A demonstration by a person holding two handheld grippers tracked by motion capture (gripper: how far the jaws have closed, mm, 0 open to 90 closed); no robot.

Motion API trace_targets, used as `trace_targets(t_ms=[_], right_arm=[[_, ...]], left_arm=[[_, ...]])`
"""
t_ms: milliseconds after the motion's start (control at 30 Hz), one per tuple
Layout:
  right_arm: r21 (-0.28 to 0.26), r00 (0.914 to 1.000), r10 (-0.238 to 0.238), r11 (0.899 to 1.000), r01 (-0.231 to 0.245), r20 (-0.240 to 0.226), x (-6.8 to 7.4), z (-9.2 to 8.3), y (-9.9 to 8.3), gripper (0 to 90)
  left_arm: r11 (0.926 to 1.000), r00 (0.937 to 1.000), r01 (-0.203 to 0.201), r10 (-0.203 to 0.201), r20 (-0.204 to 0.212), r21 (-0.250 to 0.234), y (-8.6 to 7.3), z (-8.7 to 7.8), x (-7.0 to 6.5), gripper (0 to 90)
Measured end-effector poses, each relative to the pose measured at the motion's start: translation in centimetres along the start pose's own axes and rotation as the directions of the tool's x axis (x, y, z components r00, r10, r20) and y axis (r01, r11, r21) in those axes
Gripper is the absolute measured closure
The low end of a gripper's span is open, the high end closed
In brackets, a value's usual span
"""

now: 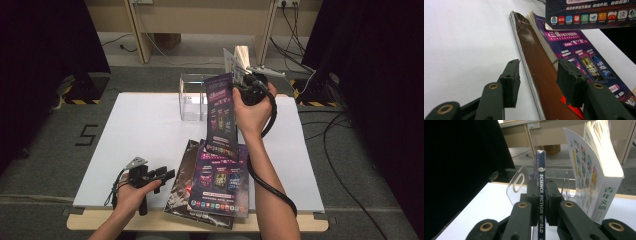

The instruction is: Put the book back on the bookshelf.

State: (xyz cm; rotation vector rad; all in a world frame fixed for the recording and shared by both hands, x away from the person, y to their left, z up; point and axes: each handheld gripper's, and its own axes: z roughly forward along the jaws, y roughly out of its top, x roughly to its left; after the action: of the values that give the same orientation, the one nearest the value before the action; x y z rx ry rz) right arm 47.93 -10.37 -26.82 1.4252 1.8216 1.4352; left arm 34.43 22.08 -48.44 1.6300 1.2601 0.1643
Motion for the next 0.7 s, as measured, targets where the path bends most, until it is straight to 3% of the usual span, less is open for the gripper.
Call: trace_targets(t_ms=[700], right_arm=[[-0.043,0.9999,-0.007,0.999,0.008,0.013,0.22,0.67,0.85,84.5]], left_arm=[[1.0000,1.0000,0.001,-0.001,0.003,0.007,-0.13,0.10,0.03,52.4]])
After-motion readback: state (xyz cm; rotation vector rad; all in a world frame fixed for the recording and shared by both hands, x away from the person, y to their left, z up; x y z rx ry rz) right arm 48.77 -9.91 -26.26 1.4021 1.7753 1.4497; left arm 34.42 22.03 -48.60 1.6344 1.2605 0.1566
